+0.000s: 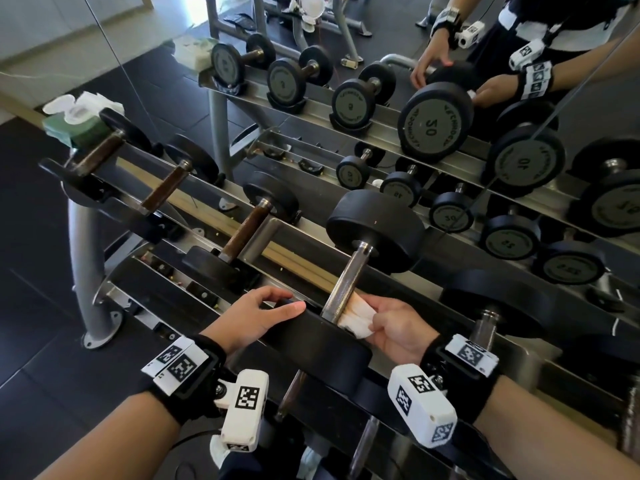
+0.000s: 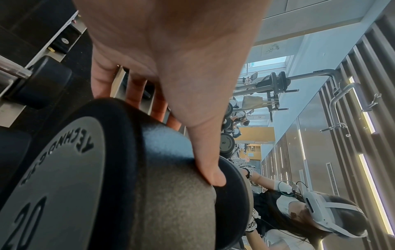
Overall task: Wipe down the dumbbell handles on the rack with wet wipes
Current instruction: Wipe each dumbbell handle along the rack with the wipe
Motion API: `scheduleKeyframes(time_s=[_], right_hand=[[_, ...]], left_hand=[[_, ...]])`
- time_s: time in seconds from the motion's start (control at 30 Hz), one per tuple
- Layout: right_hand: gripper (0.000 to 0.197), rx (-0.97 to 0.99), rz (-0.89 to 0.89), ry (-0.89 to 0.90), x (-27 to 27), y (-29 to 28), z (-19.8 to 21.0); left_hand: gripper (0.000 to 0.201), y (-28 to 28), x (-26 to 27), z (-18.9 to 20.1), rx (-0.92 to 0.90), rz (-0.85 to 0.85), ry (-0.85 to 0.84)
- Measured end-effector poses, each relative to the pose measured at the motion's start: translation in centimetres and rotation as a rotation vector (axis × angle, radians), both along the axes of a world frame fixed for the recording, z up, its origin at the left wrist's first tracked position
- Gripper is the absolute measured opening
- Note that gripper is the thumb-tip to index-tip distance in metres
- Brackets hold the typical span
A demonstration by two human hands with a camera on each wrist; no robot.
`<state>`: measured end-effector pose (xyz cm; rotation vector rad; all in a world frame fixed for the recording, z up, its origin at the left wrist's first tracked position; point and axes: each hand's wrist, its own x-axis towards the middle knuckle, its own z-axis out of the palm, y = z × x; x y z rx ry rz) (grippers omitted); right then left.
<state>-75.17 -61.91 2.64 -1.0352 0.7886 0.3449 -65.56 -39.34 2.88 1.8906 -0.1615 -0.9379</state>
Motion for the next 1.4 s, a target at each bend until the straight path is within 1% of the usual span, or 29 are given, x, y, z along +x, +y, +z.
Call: scheduleKeyframes(time_s=[0.07,0.13,0.23,0.37,0.47,0.57,0.7,0.8,1.0,1.1,1.17,1.23,1.3,1.33,1.4], right_hand=[[0.064,0.017,-0.069,-0.010,0.8,0.1,0.0],[0.063,-0.015,-0.099,-0.008,1.2,0.4,0.1],[0.063,-0.033,-0.046,0.013,0.5,0.9,0.3],[0.062,0.044,-0.024,-0.009,-1.2,0.0,1.2],[0.062,0.044,-0.134,-0.019,-0.7,-1.3,1.0],[0.062,-0.017,-0.209,-0.006,0.8,-1.2,0.0],[0.057,-0.060,-0.112,-0.011,1.7,0.8,-0.6],[0.055,-0.093,-0.099,-0.012,1.5,1.4,-0.1],[0.062,-0.154,-0.097,-0.004,0.4,1.7,1.3],[0.066,-0.184,-0.083,-0.040,-0.3,1.5,2.4],[0.061,-0.262,-0.127,-0.055,-0.8,1.3,3.4],[0.047,-0.483,-0.130,-0.044,-1.4,1.1,4.7],[0.035,-0.716,-0.032,-0.035,-2.5,0.7,6.1],[0.031,-0.784,0.016,-0.052,-3.2,0.6,6.7],[0.027,-0.808,0.026,-0.121,-4.5,0.3,7.7]], left_hand=[[0.055,-0.1,-0.1,-0.1,0.000,0.009,0.000],[0.050,0.0,-0.1,-0.1,0.007,0.009,-0.012],[0.056,0.1,-0.2,-0.4,-0.015,0.014,-0.020],[0.058,0.0,-0.4,-0.7,-0.051,0.051,-0.035],[0.060,0.0,-0.5,-1.0,-0.045,0.069,-0.035],[0.060,0.1,-0.6,-0.9,-0.030,0.061,-0.038],[0.062,0.2,-0.4,-0.7,-0.001,0.028,-0.041],[0.056,0.2,-0.3,-0.6,-0.002,0.018,-0.037],[0.069,0.2,0.3,-0.3,0.024,-0.043,-0.005],[0.068,0.2,0.6,-0.2,0.018,-0.052,0.006],[0.057,0.1,0.9,-0.2,0.056,-0.087,-0.013],[0.048,-0.1,1.3,-0.2,0.099,-0.127,-0.033],[0.049,-0.5,2.0,0.3,0.148,-0.208,-0.102],[0.050,-0.8,2.2,0.7,0.166,-0.251,-0.153],[0.049,-1.9,2.4,2.0,0.186,-0.337,-0.269]])
